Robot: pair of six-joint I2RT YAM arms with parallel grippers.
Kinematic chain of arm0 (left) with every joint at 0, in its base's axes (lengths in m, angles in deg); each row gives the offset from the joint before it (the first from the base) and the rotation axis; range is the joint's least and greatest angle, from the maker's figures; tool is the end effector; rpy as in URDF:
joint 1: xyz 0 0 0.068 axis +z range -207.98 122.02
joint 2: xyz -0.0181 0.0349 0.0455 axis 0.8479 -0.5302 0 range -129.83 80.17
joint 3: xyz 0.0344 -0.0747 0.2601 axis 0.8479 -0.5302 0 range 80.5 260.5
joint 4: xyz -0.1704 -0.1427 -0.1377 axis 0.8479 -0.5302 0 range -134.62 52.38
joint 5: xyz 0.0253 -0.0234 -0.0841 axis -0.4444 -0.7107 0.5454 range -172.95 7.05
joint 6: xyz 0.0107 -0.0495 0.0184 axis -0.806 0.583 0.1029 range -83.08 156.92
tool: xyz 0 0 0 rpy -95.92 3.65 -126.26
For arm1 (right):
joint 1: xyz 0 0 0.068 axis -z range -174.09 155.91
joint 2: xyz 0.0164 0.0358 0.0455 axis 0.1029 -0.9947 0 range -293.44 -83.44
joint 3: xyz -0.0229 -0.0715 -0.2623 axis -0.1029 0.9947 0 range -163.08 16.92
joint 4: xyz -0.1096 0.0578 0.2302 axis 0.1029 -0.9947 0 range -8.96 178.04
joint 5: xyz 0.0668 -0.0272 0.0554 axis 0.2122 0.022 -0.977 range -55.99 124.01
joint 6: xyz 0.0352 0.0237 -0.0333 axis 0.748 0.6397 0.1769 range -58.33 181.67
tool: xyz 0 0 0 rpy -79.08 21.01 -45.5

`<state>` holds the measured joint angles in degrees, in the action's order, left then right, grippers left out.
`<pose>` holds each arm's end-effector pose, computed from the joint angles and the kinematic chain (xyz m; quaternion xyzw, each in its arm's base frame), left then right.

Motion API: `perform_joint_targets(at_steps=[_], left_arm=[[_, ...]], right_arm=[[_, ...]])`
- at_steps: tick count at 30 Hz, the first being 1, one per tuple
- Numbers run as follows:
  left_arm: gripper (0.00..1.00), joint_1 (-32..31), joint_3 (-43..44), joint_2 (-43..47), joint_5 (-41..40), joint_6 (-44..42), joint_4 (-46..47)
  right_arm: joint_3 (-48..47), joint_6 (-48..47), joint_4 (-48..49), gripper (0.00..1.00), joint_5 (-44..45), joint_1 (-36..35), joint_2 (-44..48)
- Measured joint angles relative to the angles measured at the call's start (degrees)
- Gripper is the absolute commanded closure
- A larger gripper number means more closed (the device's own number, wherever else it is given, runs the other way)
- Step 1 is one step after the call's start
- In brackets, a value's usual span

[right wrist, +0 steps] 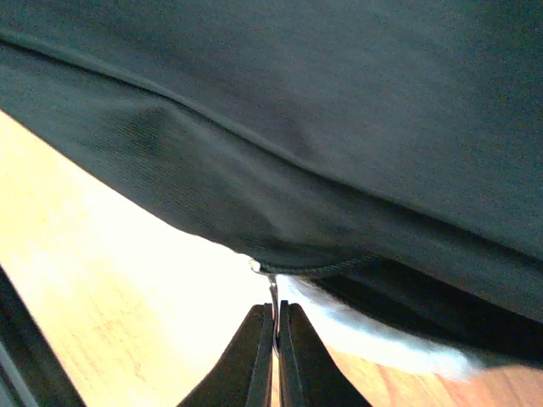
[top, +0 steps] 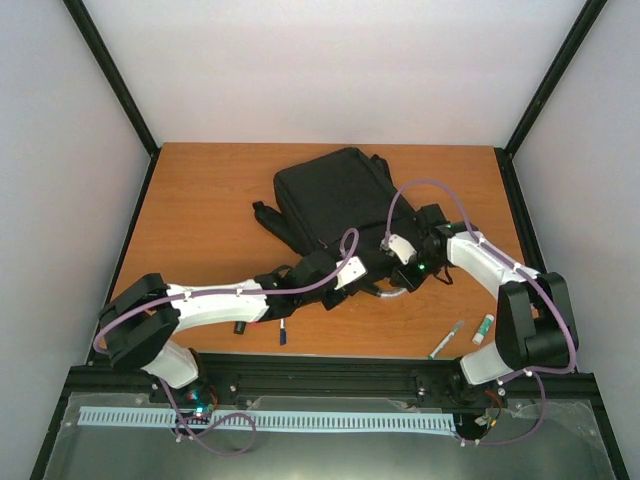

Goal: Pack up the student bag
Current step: Zip the student bag at the center of the board.

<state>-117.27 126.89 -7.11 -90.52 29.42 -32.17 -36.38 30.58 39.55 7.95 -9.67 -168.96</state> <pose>0.1680 -0.2735 0.1988 0.4628 0.7571 -0.1469 0.4370 0.2421 0.0838 0.1923 -0.4014 0.8844 0.2121 0.1085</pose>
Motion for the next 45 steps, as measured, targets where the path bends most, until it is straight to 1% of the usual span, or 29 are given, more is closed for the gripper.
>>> perform_joint_targets(at_steps=[5, 14, 17, 21, 26, 29, 32, 37, 40, 41, 42, 43, 44, 45], left_arm=[[0.99, 0.02, -1.27, 2.23, -0.48, 0.76, -0.81], [0.99, 0.02, -3.76, 6.56, -2.01, 2.16, -2.91], [0.99, 0.02, -4.50, 8.24, -2.34, 2.82, -3.48], [0.99, 0.02, -5.79, 11.58, -2.51, 4.02, -5.01], [0.99, 0.02, -8.00, 16.24, -3.19, 5.84, -7.80], [0.99, 0.02, -8.20, 16.94, -4.33, 7.67, -9.33], [0.99, 0.02, -8.59, 17.38, -7.19, 10.71, -10.05], [0.99, 1.79, -9.51, 17.40, -13.11, 17.25, -11.76], [0.99, 5.44, -10.34, 17.20, -15.39, 19.98, -11.21], [0.95, 6.84, -10.69, 17.05, -15.96, 20.50, -10.75], [0.85, 8.96, -11.10, 16.68, -16.48, 21.09, -9.97], [0.72, 10.56, -11.17, 16.20, -16.76, 21.40, -9.51], [0.63, 12.87, -11.15, 15.28, -16.87, 22.10, -8.79], [0.56, 14.45, -10.95, 14.47, -16.96, 22.10, -8.41]], right_arm=[[-1.05, -2.08, -0.46, 0.97, 2.01, 4.70, -1.03], [-6.36, -6.05, -0.61, 0.97, 4.70, 13.97, -7.32], [-8.61, -7.10, 0.00, 0.97, 5.53, 16.04, -10.19], [-10.64, -7.80, 1.20, 0.97, 5.77, 17.11, -13.88], [-11.06, -7.91, 2.51, 0.97, 4.98, 17.42, -15.61], [-11.04, -7.93, 2.49, 0.97, 3.96, 17.16, -15.67], [-9.97, -7.96, 3.04, 0.97, 3.17, 16.00, -15.21], [-5.97, -7.87, 3.37, 0.97, 3.08, 10.95, -11.58], [-4.28, -7.04, 3.56, 0.97, 2.93, 6.75, -9.25], [-3.78, -6.67, 3.74, 0.97, 2.82, 5.38, -8.61], [-3.39, -6.21, 3.89, 0.97, 2.67, 3.89, -8.17], [-3.10, -5.68, 4.11, 0.97, 2.49, 2.32, -7.82], [-3.04, -5.09, 4.24, 0.97, 2.21, 0.70, -7.69], [-3.04, -4.33, 4.48, 0.97, 1.75, -0.79, -7.65]])
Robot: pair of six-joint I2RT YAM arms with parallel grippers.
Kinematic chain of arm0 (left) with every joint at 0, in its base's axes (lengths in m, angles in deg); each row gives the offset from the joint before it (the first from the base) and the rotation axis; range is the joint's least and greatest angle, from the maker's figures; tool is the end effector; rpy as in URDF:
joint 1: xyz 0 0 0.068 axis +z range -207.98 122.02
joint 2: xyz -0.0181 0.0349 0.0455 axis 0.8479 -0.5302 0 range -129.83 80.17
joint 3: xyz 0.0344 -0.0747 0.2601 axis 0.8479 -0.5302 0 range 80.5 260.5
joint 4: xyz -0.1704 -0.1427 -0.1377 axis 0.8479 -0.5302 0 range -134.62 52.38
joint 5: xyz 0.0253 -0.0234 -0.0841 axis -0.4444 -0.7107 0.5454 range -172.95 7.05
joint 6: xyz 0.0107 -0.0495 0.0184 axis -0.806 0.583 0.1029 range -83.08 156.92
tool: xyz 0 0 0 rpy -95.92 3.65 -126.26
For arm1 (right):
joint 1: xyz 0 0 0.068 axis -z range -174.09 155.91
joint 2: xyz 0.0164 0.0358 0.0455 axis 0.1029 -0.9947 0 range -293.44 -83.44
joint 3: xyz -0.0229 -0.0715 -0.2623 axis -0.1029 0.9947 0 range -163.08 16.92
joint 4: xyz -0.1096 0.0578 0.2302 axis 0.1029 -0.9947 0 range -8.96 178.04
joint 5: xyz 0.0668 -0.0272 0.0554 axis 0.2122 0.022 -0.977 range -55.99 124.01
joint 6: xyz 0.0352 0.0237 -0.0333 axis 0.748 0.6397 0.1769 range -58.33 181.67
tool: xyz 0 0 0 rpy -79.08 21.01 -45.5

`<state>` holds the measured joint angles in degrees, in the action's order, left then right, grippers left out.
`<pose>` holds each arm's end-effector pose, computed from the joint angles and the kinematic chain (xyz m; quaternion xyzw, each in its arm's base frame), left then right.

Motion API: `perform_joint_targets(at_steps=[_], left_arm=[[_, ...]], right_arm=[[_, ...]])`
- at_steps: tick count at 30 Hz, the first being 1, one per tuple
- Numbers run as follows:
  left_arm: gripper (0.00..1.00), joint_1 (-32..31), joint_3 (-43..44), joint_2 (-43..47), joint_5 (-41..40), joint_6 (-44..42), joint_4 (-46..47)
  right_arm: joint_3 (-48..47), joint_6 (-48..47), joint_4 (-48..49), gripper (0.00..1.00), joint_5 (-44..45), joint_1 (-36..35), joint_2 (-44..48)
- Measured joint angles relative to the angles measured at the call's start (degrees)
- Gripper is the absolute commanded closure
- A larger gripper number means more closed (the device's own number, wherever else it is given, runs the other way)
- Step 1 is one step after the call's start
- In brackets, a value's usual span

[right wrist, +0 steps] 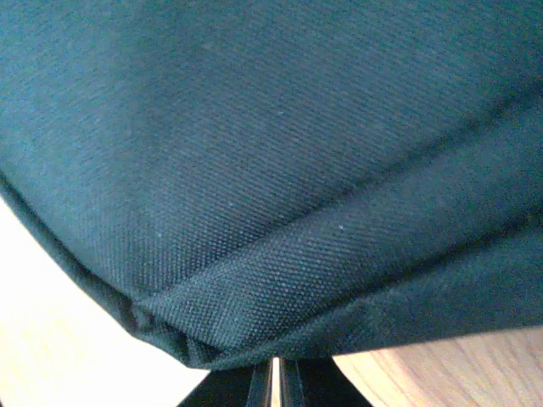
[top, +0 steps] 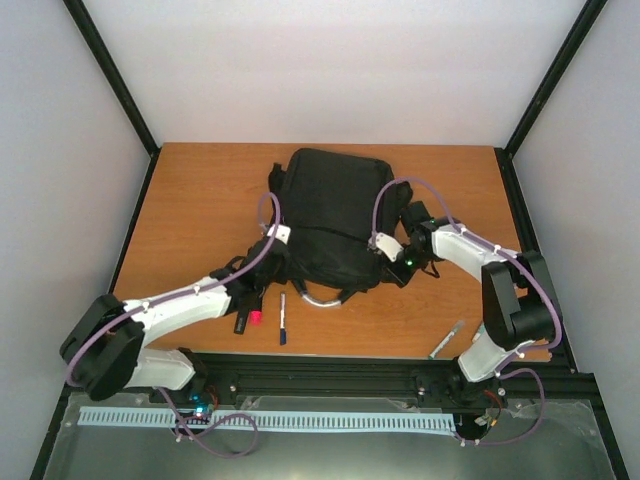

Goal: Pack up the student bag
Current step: Zip the student bag at the center of the board.

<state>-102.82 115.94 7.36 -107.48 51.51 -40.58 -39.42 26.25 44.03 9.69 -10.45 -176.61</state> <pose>0.1907 -0.1687 0.1958 0.1452 0.8794 -0.0360 0.4520 0.2680 0.0940 0.1732 -0.4406 0.8693 0.1942 0.1118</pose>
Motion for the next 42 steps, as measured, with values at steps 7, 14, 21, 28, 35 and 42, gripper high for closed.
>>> perform_joint_targets(at_steps=[7, 14, 21, 28, 35, 42], left_arm=[[0.41, 3.19, 6.36, -2.38, 1.40, -1.07, -1.75], [0.35, -5.68, 6.34, -1.64, 15.72, -7.52, 3.58], [0.37, -13.11, 10.21, -12.76, 20.87, -14.88, 5.14], [0.39, -15.80, 15.85, -20.92, 18.95, -21.49, 7.91], [0.49, -17.84, 19.37, -25.66, 13.55, -28.48, 9.49], [0.84, -19.28, 23.58, -31.47, 8.68, -36.81, 9.29]], right_arm=[[-2.29, 5.35, 0.26, 0.97, -1.99, -3.28, -1.53], [-0.85, 6.34, 1.64, 0.97, -0.87, -2.60, -1.84], [0.04, 6.34, 2.16, 0.97, -0.87, -1.95, -1.81], [0.04, 6.38, 2.23, 0.97, -1.57, -1.60, -1.81], [0.04, 6.38, 2.21, 0.97, -2.16, -1.25, -1.81], [0.04, 6.36, 1.88, 0.97, -3.26, -0.26, -1.81]])
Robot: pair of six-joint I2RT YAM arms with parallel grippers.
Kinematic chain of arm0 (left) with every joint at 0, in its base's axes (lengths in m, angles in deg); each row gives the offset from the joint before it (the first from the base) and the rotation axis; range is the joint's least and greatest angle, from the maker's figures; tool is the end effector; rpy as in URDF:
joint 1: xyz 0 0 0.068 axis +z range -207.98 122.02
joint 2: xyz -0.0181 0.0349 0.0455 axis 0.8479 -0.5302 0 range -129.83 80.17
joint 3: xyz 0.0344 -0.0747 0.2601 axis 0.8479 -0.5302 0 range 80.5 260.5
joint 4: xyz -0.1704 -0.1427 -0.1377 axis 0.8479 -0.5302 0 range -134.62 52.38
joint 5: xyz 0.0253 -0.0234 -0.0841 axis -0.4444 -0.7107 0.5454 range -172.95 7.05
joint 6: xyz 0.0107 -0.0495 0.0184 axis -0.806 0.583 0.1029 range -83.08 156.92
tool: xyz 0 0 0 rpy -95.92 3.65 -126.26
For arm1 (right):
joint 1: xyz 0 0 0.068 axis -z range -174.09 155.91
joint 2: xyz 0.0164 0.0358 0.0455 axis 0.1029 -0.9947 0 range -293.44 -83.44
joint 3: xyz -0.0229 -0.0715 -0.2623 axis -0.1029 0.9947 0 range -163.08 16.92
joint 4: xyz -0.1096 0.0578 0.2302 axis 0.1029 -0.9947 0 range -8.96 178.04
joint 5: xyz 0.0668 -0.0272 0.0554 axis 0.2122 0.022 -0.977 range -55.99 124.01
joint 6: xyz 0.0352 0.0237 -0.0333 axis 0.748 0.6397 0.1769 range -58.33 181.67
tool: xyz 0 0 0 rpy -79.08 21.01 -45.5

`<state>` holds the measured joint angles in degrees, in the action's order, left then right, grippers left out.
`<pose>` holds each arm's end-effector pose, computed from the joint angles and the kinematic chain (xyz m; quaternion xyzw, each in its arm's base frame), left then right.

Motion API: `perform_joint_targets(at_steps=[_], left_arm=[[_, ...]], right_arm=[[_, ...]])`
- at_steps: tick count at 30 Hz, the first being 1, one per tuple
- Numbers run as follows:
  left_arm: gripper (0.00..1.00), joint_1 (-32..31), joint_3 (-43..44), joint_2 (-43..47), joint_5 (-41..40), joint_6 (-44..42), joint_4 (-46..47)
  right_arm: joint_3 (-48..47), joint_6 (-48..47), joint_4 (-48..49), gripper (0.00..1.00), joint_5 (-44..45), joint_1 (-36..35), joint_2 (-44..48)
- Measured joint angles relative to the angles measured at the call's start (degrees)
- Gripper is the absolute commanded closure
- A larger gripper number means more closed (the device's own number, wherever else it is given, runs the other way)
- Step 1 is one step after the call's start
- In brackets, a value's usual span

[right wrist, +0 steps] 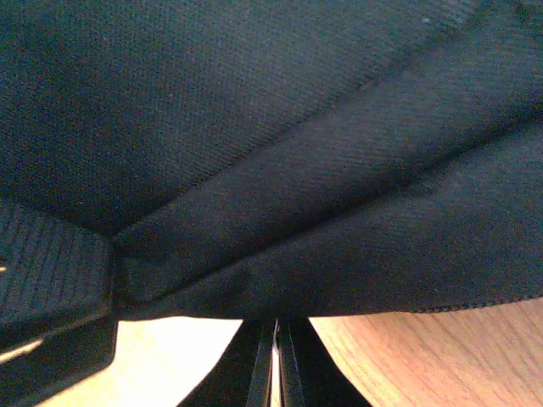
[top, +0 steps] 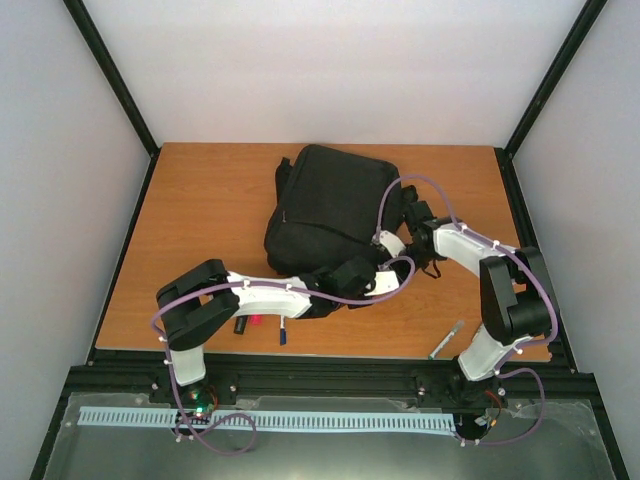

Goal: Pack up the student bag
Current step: Zip the student bag at the center of the board.

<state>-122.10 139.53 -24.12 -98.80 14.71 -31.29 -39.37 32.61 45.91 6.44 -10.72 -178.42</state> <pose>0.1766 -0.3416 0.1695 0.5680 0.6925 -0.0365 0.4432 0.2717 0.0984 0.1660 -0.3934 0.8847 0.2277 0.1030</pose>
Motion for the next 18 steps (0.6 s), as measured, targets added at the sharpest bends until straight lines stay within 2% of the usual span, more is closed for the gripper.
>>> perform_joint_targets(at_steps=[3, 4, 10, 18], left_arm=[[0.97, -0.20, 0.46, -0.76, -1.40, -1.86, -0.24], [0.99, -0.26, 0.52, -0.81, -1.86, -2.19, -0.22], [0.99, -0.57, 0.57, -0.72, -2.99, -2.23, -0.20], [0.99, -0.50, -1.46, 3.63, -1.11, 1.66, -0.74]], right_arm=[[0.00, -0.07, -0.22, 0.97, -0.35, 1.14, -0.11], [-0.02, -0.17, -0.33, 0.97, -0.42, 1.36, -0.26], [-1.62, -1.36, -1.29, 0.97, -0.35, 5.20, -2.49], [-8.83, -2.82, -2.49, 0.97, 0.44, 8.83, -7.63]])
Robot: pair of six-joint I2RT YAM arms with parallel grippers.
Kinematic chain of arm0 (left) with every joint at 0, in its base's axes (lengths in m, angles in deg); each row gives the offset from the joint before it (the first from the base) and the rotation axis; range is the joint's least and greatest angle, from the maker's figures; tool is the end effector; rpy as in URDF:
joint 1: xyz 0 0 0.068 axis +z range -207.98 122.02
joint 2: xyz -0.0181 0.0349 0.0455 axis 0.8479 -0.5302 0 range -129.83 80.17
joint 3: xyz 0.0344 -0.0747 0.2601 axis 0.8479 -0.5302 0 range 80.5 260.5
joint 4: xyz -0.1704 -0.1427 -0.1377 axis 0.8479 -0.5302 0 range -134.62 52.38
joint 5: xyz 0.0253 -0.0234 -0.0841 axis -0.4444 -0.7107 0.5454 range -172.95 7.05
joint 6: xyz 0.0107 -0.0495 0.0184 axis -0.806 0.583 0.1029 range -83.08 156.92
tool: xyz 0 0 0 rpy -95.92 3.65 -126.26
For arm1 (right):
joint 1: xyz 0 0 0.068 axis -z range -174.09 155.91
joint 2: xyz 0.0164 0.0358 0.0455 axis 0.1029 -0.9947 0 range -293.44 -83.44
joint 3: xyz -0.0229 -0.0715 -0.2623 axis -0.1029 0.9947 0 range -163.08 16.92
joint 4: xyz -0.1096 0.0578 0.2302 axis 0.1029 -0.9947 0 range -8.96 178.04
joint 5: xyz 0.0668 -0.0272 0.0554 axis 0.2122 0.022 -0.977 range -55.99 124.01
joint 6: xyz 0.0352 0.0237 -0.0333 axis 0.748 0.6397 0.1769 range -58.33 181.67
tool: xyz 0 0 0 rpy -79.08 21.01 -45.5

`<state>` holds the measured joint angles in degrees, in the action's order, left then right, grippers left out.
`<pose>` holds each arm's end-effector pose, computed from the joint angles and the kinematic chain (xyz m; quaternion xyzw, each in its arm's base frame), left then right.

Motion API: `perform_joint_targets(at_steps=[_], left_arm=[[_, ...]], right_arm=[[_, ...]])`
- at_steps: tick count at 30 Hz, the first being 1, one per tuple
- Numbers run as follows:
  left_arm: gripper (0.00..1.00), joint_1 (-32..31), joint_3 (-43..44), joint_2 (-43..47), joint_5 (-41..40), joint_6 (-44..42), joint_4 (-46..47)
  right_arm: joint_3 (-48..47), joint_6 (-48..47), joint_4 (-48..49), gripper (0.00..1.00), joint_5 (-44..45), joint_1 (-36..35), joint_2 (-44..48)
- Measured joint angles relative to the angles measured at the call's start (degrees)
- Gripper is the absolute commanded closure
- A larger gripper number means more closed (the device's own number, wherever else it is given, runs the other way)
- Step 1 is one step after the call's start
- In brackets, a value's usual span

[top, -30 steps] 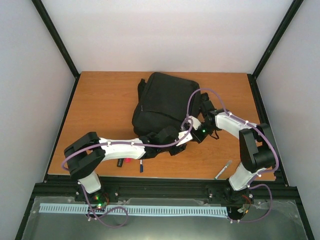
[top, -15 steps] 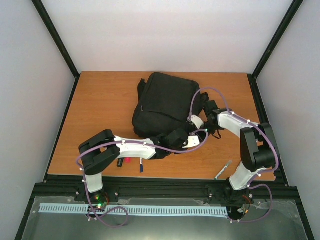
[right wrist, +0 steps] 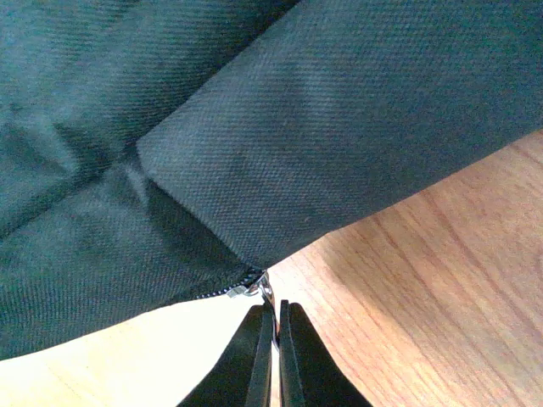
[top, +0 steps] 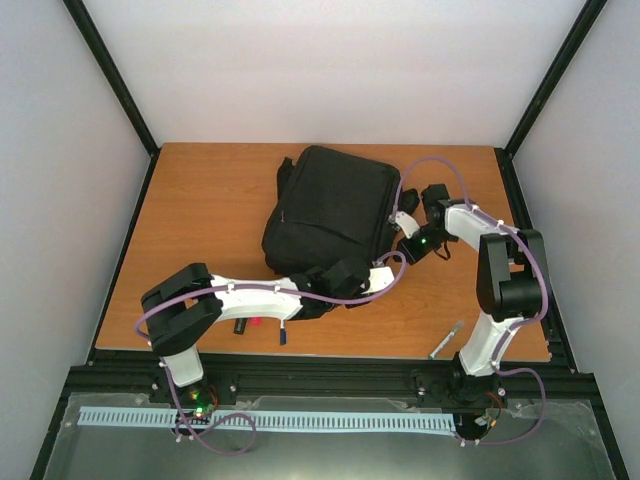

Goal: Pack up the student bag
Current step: Zip the student bag at the center of the board.

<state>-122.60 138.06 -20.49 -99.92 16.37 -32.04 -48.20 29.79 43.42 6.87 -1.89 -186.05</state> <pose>0.1699 -0.3338 0.1835 0.5523 0.6974 -0.0413 0.4550 0.3178 0.0600 0.1650 -0.3443 0.9067 0.2150 0.1143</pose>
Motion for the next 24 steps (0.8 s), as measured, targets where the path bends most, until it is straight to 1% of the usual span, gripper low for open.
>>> perform_joint_targets(at_steps=[4, 9, 12, 13, 14, 15, 18, 19, 21, 22, 24], left_arm=[[0.99, 0.02, -0.59, 1.42, 0.70, 1.49, -0.09], [0.99, -0.02, -0.61, 1.42, 0.72, 2.40, -0.17], [0.99, -0.02, -0.57, 1.40, 0.72, 3.37, -0.28], [0.99, -0.02, -0.35, 1.27, 0.72, 3.87, -0.57], [0.99, -0.04, 0.09, 0.98, 0.74, 4.33, -0.96], [0.99, -0.07, 0.59, 0.63, 0.81, 4.68, -1.18], [0.99, -0.20, 3.39, -1.22, 1.46, 6.21, -2.29], [0.99, -0.24, 4.33, -1.99, 1.81, 6.75, -2.49], [0.99, -0.37, 6.36, -3.67, 2.47, 7.93, -2.54], [0.99, -0.39, 7.23, -4.42, 2.75, 8.44, -2.60], [0.99, -0.44, 9.55, -6.34, 3.48, 9.68, -2.73]], right_arm=[[-3.32, -0.02, -1.90, 0.97, -0.59, 0.59, -2.60], [-4.94, 0.26, -3.48, 0.97, -1.27, 0.66, -4.66], [-4.94, 0.46, -3.63, 0.92, -1.42, 0.74, -4.59], [-4.94, 0.63, -3.61, 0.88, -1.33, 0.81, -4.48], [-4.92, 0.83, -3.54, 0.79, -1.05, 1.01, -4.20], [-4.87, 1.07, -3.41, 0.67, -0.72, 1.36, -3.69], [-4.52, 1.53, -2.23, 0.44, -0.02, 3.52, -0.31], [-4.31, 1.36, -1.97, 0.32, -0.02, 4.48, 1.75], [-4.09, 2.43, -2.03, 0.03, -0.50, 6.08, 6.08], [-4.07, 2.84, -2.03, 0.00, -0.74, 6.75, 8.02], [-3.93, 3.41, -1.77, 0.00, -1.60, 8.26, 12.52]])
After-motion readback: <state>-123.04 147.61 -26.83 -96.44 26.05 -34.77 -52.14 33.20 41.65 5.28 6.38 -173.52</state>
